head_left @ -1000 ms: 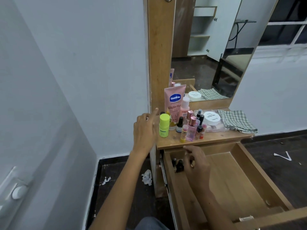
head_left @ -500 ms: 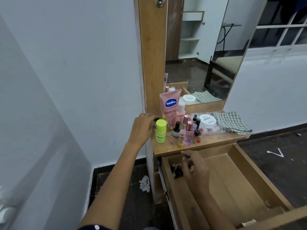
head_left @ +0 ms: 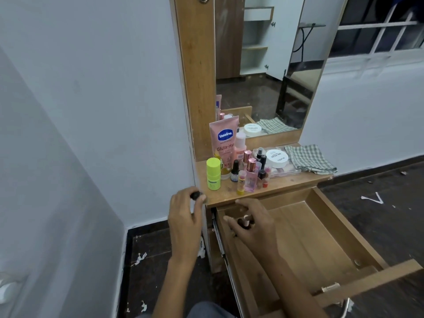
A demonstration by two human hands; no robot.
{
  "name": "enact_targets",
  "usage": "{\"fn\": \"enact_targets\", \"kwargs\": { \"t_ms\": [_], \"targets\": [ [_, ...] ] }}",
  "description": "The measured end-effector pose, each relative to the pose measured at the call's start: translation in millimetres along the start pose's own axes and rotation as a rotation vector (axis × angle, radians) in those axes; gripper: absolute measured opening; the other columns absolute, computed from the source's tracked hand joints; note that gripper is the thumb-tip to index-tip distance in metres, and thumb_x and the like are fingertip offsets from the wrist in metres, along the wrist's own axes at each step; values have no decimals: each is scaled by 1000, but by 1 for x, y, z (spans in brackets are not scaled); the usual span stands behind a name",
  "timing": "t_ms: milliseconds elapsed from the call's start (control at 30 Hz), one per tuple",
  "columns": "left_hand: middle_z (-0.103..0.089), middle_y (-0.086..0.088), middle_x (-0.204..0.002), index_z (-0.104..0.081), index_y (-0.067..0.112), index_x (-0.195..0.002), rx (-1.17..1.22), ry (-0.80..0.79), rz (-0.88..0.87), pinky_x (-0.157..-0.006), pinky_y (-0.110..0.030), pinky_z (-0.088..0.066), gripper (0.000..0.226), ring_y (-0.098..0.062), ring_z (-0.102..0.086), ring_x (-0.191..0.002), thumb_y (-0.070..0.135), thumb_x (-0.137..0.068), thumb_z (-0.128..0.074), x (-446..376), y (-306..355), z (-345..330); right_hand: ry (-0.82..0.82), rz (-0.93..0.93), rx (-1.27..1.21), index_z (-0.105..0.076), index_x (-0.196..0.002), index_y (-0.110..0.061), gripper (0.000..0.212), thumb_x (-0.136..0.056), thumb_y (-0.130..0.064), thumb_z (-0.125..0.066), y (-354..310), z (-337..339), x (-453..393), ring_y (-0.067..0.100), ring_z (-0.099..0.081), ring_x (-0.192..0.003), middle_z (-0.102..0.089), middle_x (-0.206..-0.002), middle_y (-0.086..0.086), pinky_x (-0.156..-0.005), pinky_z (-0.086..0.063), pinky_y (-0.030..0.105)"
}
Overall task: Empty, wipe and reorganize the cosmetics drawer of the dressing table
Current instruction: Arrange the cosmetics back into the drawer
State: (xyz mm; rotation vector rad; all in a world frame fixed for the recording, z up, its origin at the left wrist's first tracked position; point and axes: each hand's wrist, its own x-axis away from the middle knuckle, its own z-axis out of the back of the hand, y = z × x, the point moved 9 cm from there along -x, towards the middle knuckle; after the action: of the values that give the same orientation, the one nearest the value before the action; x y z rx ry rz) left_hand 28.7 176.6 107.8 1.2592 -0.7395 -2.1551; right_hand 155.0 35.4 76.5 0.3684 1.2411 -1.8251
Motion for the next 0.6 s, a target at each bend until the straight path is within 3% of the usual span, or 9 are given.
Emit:
{"fn": "enact_targets", "kwargs": {
  "t_ms": [100, 233, 300, 400, 467, 600],
  "targets": [
    [-54, 12, -98, -61, 20, -105, 51, -133, 4, -77, -26, -51, 16, -2, -54, -94, 27, -90, -60, 33, 15, -17, -83, 31, -47, -64, -111, -15, 47, -74, -40, -78, -11, -1, 2, 1, -59, -89, -65, -100, -9, -75, -45, 10],
    [-62, 10, -103, -64, 18, -108, 121, -245, -26, -83, -22, -48, 23, 1, -55, -99, 29, -87, -63, 50, 39, -36, -181, 81, -36, -64, -108, -22, 29, -80, -24, -72, -14, 5, 9, -3, -58, -88, -66, -99, -13, -75, -46, 12],
    [-64, 11, -111, -64, 21, -117, 103, -324, 7, -90, -20, -46, 34, 2, -55, -105, 34, -87, -64, 55, 39, -44, -237, 48, 0, -65, -106, -25, 26, -80, -27, -70, -6, 11, 13, -2, -60, -86, -65, -97, -16, -74, -46, 10],
    [-56, 10, -132, -55, 27, -130, -124, -495, 7, -104, -27, -36, 40, -4, -48, -124, 37, -91, -58, 63, 30, -56, -271, -158, 31, -69, -96, -24, 23, -75, -29, -76, 30, 22, 22, -5, -61, -82, -62, -86, -25, -68, -46, 6],
    [-37, 10, -149, -43, 29, -140, -336, -672, -3, -111, -32, -20, 45, -5, -28, -139, 36, -96, -49, 75, 19, -67, -333, -273, 58, -70, -88, -19, 21, -70, -18, -81, 49, 19, 28, -4, -61, -79, -62, -83, -21, -68, -45, 8],
    [-16, 10, -158, -24, 30, -148, -542, -906, -39, -115, -43, -6, 52, -8, -7, -145, 38, -99, -38, 97, 5, -80, -621, -395, 198, -67, -88, -20, 15, -76, -14, -74, 60, -3, 37, 3, -60, -80, -64, -89, -9, -64, -40, 4]
  ]
}}
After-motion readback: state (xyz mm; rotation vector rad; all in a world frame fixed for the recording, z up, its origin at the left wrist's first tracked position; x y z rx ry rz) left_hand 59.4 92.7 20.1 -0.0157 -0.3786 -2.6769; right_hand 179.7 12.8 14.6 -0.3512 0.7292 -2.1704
